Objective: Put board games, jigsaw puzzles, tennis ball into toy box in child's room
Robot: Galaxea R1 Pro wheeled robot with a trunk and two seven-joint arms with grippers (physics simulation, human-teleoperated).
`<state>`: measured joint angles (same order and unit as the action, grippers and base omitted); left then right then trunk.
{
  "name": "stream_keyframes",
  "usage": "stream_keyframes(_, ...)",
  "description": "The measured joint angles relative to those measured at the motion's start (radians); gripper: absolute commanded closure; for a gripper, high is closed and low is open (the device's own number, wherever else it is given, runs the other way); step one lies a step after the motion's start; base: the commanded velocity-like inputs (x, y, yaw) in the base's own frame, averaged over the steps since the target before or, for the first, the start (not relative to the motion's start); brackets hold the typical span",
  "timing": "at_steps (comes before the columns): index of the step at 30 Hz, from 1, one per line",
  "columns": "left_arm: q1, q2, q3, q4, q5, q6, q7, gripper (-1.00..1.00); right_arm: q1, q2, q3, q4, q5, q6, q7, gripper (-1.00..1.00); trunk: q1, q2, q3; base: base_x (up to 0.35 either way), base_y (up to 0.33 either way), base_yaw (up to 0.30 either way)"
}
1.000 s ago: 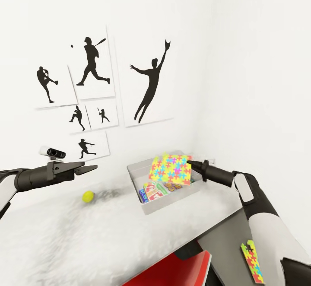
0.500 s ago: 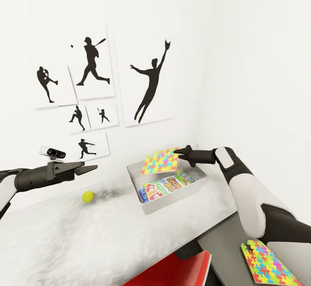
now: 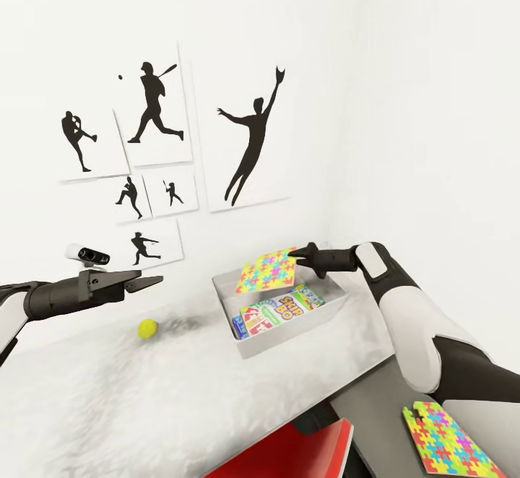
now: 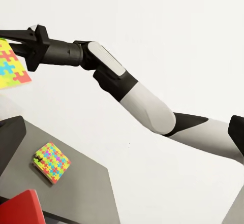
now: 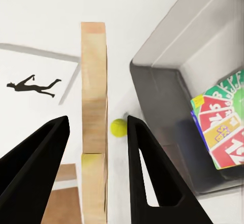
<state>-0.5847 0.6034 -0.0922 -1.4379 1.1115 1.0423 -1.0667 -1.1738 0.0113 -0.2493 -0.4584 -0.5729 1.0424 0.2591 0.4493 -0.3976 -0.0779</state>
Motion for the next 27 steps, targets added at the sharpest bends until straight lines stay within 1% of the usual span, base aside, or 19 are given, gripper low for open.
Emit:
stream_keyframes(4, 0.000, 0.000, 0.000, 0.000, 0.000, 0.000, 0.000, -1.00, 0.000, -0.002, 0.005, 0.000, 0.002, 0.000, 0.000, 1.00, 0.000, 0.000, 0.000, 0.000, 0.000, 0.000)
stream_keyframes(5, 0.000, 0.000, 0.000, 0.000, 0.000, 0.000, 0.000, -1.00, 0.000, -0.002, 0.018, 0.000, 0.003, 0.000, -0.001, 1.00, 0.000, 0.000, 0.000, 0.000, 0.000, 0.000)
stream_keyframes(6, 0.000, 0.000, 0.000, 0.000, 0.000, 0.000, 0.000, -1.00, 0.000, -0.003, 0.043, 0.000, 0.003, 0.000, -0.001, 1.00, 0.000, 0.000, 0.000, 0.000, 0.000, 0.000)
stream_keyframes(7, 0.000, 0.000, 0.000, 0.000, 0.000, 0.000, 0.000, -1.00, 0.000, -0.002, 0.060, 0.000, 0.003, 0.000, -0.001, 1.00, 0.000, 0.000, 0.000, 0.000, 0.000, 0.000)
stream_keyframes(9, 0.000, 0.000, 0.000, 0.000, 0.000, 0.000, 0.000, -1.00, 0.000, -0.002, 0.138, -0.001, 0.003, 0.000, 0.001, 1.00, 0.000, 0.000, 0.000, 0.000, 0.000, 0.000)
stream_keyframes(10, 0.000, 0.000, 0.000, 0.000, 0.000, 0.000, 0.000, -1.00, -0.001, -0.002, 0.158, -0.001, 0.001, 0.000, 0.003, 1.00, 0.000, 0.000, 0.000, 0.000, 0.000, 0.000)
stream_keyframes(11, 0.000, 0.000, 0.000, 0.000, 0.000, 0.000, 0.000, -1.00, -0.001, -0.003, 0.187, -0.001, 0.000, 0.000, 0.012, 1.00, 0.000, 0.000, 0.000, 0.000, 0.000, 0.000)
stream_keyframes(12, 0.000, 0.000, 0.000, 0.000, 0.000, 0.000, 0.000, -1.00, -0.001, -0.005, 0.198, -0.001, -0.001, 0.001, 0.020, 1.00, 0.000, 0.000, 0.000, 0.000, 0.000, 0.000)
stream_keyframes(14, 0.000, 0.000, 0.000, 0.000, 0.000, 0.000, 0.000, -1.00, -0.002, -0.018, 0.226, -0.003, -0.002, 0.002, 0.071, 1.00, 0.000, 0.000, 0.000, 0.000, 0.000, 0.000)
stream_keyframes(18, 0.000, 0.000, 0.000, 0.000, 0.000, 0.000, 0.000, -1.00, 0.001, -0.040, 0.244, -0.008, 0.002, 0.003, 0.167, 1.00, 0.000, 0.000, 0.000, 0.000, 0.000, 0.000)
stream_keyframes(20, 0.000, 0.000, 0.000, 0.000, 0.000, 0.000, 0.000, -1.00, 0.003, -0.051, 0.247, -0.009, 0.005, 0.003, 0.195, 1.00, 0.000, 0.000, 0.000, 0.000, 0.000, 0.000)
stream_keyframes(23, 0.000, 0.000, 0.000, 0.000, 0.000, 0.000, 0.000, -1.00, 0.004, -0.063, 0.250, -0.010, 0.006, 0.003, 0.215, 1.00, 0.000, 0.000, 0.000, 0.000, 0.000, 0.000)
stream_keyframes(27, 0.000, 0.000, -0.001, 0.000, 0.000, 0.000, 0.000, -1.00, 0.004, -0.069, 0.251, -0.011, 0.005, 0.003, 0.224, 1.00, 0.000, 0.000, 0.000, 0.000, 0.000, 0.000)
